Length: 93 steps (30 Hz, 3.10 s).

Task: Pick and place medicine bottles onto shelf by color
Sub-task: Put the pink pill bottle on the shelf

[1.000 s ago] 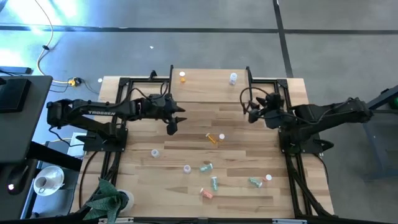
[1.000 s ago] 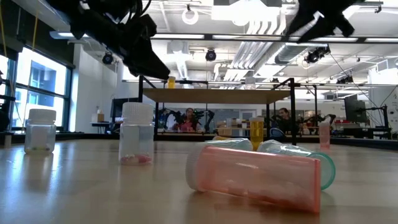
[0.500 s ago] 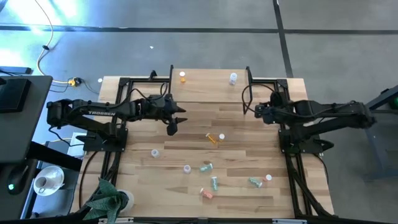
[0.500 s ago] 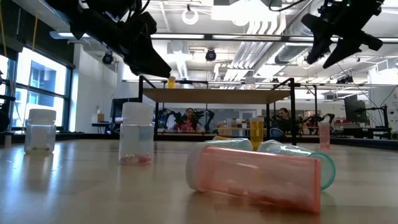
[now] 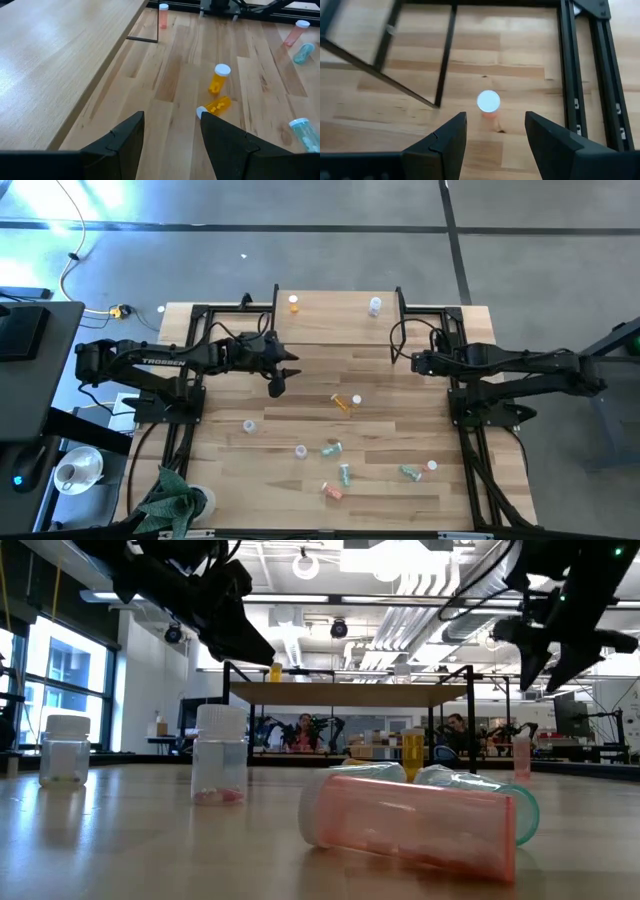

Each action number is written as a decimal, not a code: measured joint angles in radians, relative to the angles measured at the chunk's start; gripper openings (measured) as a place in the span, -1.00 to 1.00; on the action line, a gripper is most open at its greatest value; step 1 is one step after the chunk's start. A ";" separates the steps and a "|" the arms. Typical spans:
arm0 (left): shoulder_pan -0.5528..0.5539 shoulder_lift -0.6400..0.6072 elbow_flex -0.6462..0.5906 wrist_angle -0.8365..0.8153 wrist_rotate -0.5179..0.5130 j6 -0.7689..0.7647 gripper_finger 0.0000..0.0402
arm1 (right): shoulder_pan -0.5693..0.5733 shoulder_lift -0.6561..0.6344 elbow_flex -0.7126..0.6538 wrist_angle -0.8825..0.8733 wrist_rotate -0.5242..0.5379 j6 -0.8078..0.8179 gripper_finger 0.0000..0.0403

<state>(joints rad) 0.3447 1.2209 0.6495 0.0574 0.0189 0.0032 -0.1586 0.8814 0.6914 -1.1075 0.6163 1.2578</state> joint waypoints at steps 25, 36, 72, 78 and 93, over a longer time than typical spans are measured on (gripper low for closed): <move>0.000 0.000 0.001 0.000 0.000 0.000 -0.07 | -0.066 0.001 -0.262 0.370 0.002 -0.054 -0.04; 0.000 0.000 0.001 0.000 0.000 0.000 -0.07 | -0.066 0.024 -0.263 0.418 0.039 -0.072 -0.04; 0.000 0.000 0.001 0.000 -0.001 0.000 -0.07 | -0.066 0.266 -0.263 0.501 0.133 -0.076 -0.04; 0.000 0.000 0.001 0.000 -0.001 0.000 -0.07 | -0.066 0.266 -0.263 0.501 0.131 -0.078 -0.22; 0.000 0.000 0.001 0.000 -0.005 0.000 -0.07 | -0.056 0.261 -0.244 0.476 0.111 -0.114 -0.55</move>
<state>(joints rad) 0.3445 1.2209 0.6506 0.0574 0.0143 0.0037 -0.2143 1.1424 0.4475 -0.6316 0.7270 1.1442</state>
